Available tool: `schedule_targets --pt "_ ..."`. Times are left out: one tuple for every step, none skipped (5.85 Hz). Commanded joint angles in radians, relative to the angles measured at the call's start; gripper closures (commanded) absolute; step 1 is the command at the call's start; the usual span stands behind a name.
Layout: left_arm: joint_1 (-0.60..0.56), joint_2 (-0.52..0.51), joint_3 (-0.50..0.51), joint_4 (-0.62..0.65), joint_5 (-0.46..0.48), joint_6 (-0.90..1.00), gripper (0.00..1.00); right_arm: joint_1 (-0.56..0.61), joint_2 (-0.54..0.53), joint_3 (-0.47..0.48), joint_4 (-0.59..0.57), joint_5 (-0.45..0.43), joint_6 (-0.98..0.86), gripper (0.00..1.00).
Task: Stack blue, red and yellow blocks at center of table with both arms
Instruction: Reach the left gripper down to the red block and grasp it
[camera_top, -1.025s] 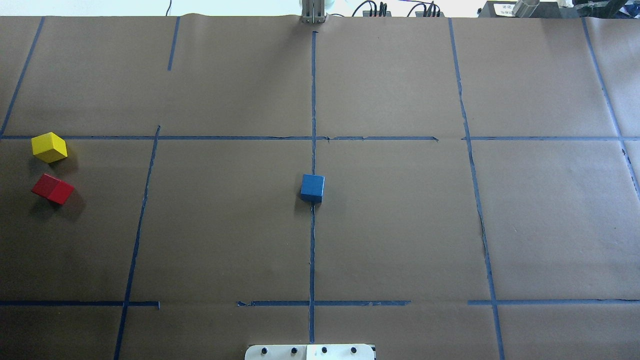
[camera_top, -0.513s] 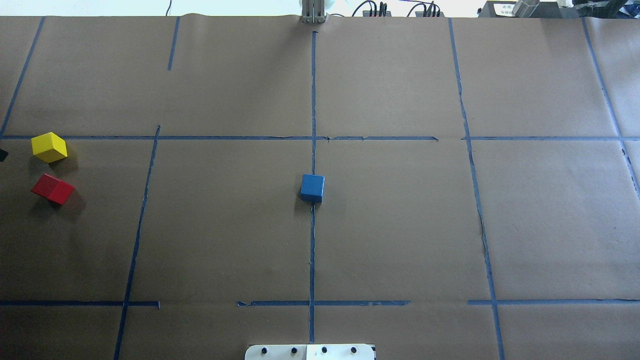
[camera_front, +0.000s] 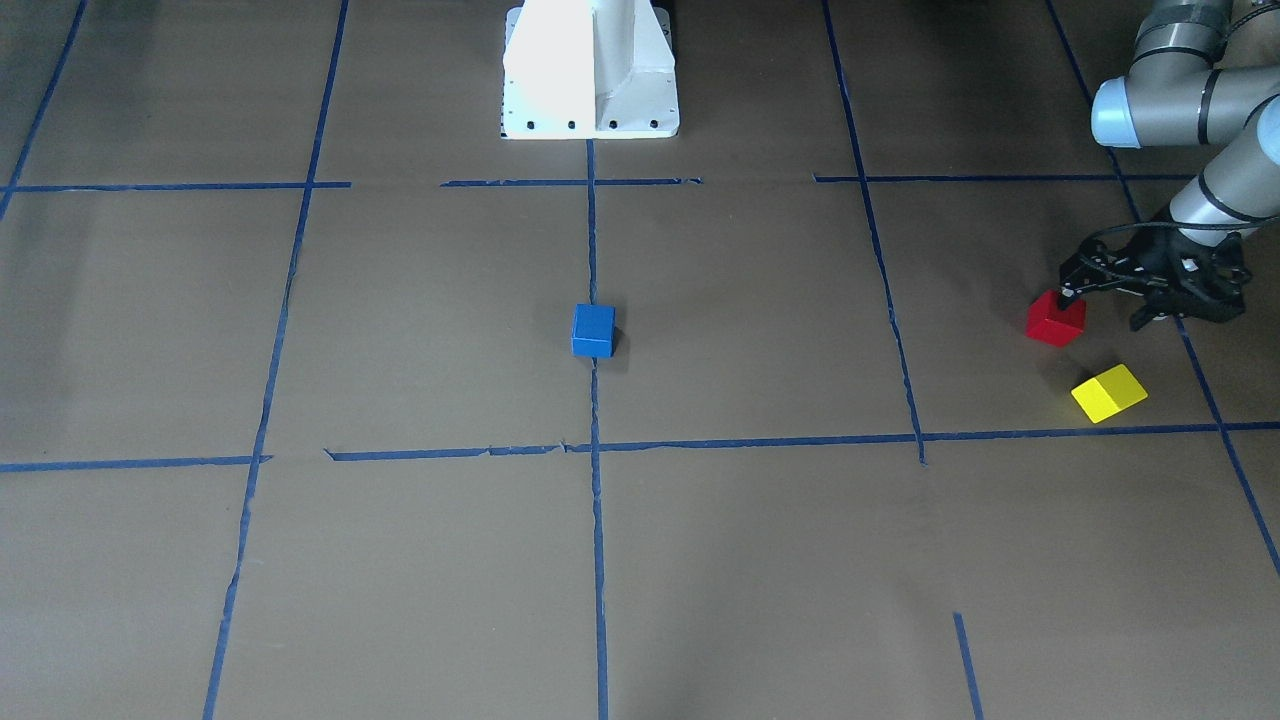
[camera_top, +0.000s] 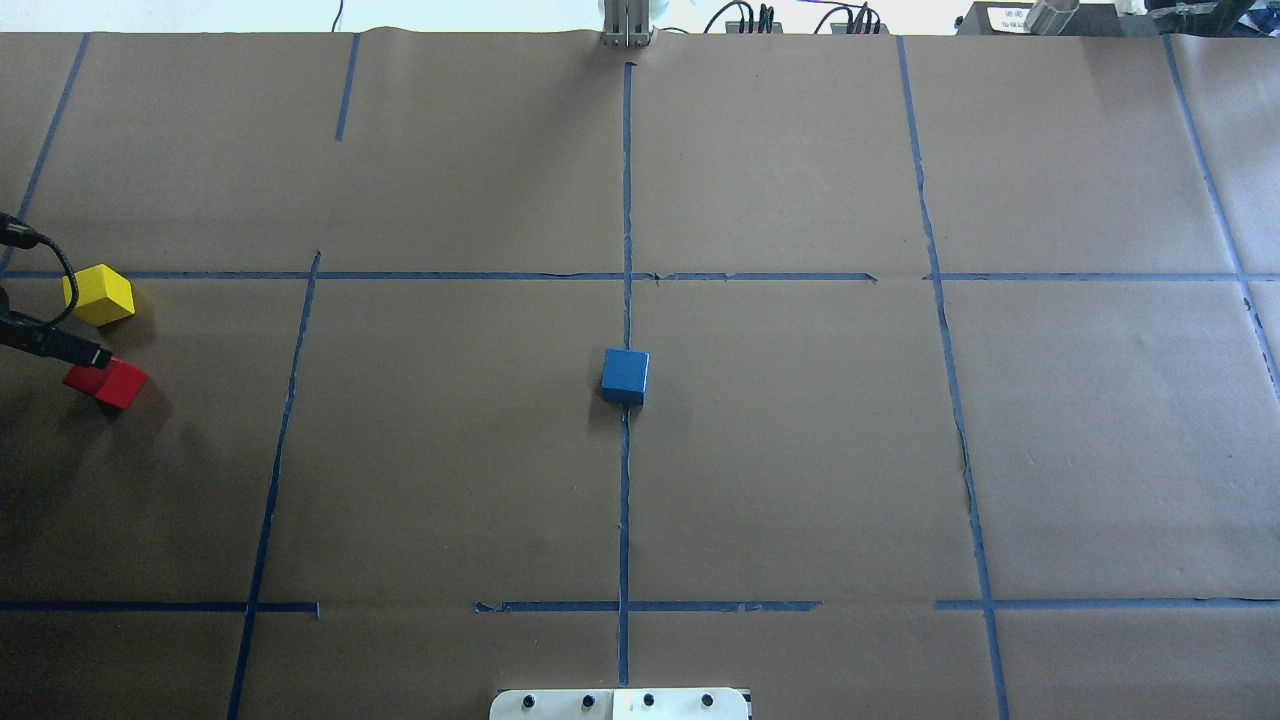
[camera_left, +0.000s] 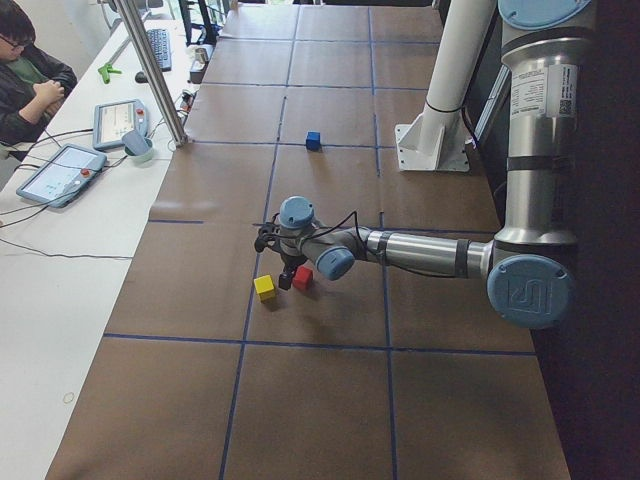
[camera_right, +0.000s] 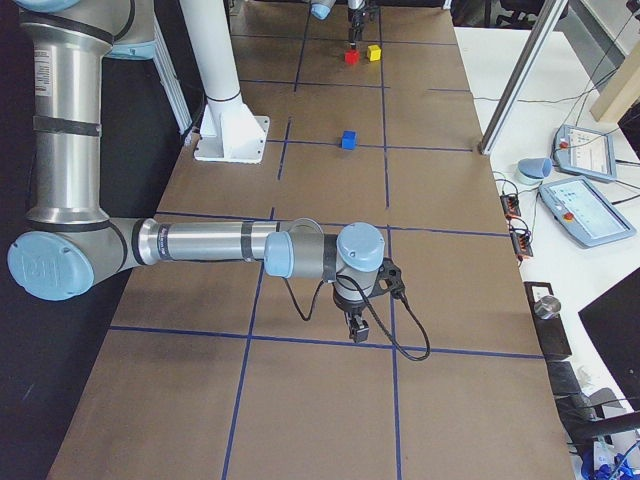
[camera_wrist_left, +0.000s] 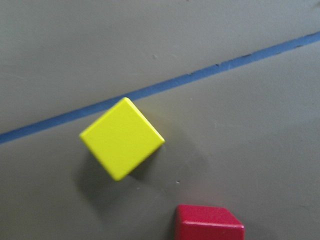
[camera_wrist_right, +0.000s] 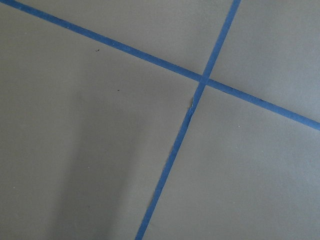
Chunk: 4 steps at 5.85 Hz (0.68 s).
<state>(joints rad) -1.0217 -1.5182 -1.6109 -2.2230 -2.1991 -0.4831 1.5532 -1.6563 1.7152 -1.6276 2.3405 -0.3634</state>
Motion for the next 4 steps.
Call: schedule_targets --pt "0.051 -0.002 0.014 -0.018 0.005 -0.026 0.0 -0.001 -0.005 0.0 0.0 0.0 -0.002 0.0" --pt "0.057 -0.007 0.031 -0.018 0.004 -0.025 0.0 -0.001 -0.005 -0.002 0.0 0.0 -0.002 0.0" --pt "0.067 -0.01 0.045 -0.018 0.004 -0.023 0.06 -0.001 -0.005 -0.003 0.0 0.0 -0.002 0.0" --pt "0.084 -0.014 0.046 -0.018 0.005 -0.025 0.57 -0.001 -0.005 -0.003 0.0 0.0 -0.002 0.0"
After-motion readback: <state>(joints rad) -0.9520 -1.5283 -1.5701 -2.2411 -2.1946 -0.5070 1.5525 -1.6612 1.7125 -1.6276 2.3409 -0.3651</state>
